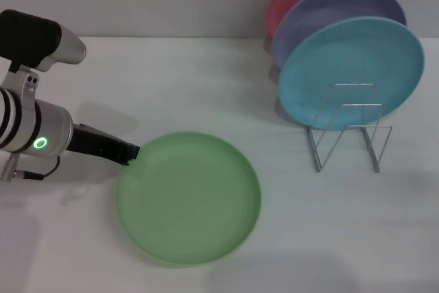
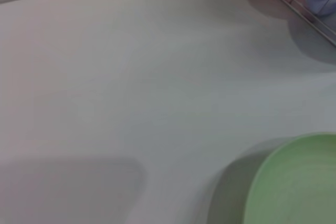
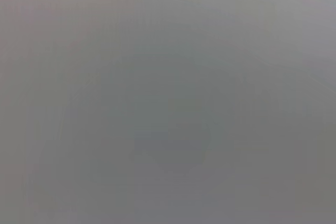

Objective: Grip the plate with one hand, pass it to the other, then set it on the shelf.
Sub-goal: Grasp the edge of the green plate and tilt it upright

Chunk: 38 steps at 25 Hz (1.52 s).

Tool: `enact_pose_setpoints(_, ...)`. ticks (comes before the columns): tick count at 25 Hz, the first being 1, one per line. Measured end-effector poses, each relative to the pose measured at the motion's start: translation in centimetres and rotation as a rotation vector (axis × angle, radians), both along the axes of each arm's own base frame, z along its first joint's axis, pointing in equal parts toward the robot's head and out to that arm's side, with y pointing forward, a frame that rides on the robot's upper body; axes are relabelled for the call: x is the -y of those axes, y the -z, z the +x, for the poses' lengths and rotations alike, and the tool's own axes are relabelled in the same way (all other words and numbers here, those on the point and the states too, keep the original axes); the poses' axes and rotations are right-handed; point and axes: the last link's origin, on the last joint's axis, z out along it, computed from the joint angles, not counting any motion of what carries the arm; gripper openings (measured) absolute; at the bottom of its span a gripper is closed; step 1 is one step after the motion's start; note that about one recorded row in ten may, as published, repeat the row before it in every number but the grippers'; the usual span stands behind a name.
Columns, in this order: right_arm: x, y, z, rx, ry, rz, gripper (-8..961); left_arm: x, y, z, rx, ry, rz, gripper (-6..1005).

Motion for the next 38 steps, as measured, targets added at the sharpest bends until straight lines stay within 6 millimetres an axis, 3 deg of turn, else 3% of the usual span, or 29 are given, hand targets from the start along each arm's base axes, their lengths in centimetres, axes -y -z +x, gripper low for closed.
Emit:
enact_pose_setpoints(26, 0.42, -0.05, 0.17, 0.006, 0.005, 0.003, 824, -0.05, 0.56, -0.39, -0.002, -0.022, -0.023, 28)
enact_pose_setpoints(32, 0.53, -0.06, 0.22, 0.006, 0.007, 0.003, 826, 0.06, 0.70, -0.43, -0.002, -0.025, -0.029, 214)
enact_pose_setpoints(38, 0.60, -0.05, 0.28, 0.006, 0.010, 0.002, 826, 0.21, 0.75, -0.47, 0.000, -0.036, -0.037, 289)
